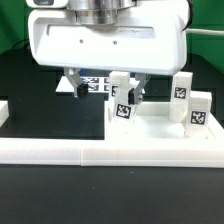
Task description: Assemble square table
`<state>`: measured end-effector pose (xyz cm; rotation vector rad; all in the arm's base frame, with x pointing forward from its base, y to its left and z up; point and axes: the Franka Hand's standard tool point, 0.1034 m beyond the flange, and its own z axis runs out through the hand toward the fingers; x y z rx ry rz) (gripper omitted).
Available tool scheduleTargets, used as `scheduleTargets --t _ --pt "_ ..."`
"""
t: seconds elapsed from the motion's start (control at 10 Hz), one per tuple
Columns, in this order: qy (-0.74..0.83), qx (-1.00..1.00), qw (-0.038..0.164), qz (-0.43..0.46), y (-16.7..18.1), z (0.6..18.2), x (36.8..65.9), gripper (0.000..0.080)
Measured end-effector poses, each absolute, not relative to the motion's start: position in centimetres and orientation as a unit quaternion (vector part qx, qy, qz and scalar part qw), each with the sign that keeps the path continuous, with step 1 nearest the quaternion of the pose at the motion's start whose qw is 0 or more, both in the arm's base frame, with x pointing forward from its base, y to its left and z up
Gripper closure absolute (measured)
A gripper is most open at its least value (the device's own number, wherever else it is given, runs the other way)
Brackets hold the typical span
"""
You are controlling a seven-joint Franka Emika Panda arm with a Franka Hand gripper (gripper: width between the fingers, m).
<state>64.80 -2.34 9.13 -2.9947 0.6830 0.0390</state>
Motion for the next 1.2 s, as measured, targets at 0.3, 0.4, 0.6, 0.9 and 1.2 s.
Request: scheduleTargets --t 0.3,0.4,0.6,0.9,1.2 --pt "0.235 -0.971 0.034 0.000 -2.0 8.7 64.9 0.0151" --pt "0.238 -0.971 0.034 -0.013 0.7 6.8 62.9 0.0151" --pt "0.236 -0.971 0.034 -0.005 1.4 7.1 62.5 0.0151" --pt "0.229 -0.973 0.033 -0.002 1.8 6.7 62.1 0.0151" --pt "0.231 -0.972 0.033 -0.007 0.5 7.4 62.4 0.0151"
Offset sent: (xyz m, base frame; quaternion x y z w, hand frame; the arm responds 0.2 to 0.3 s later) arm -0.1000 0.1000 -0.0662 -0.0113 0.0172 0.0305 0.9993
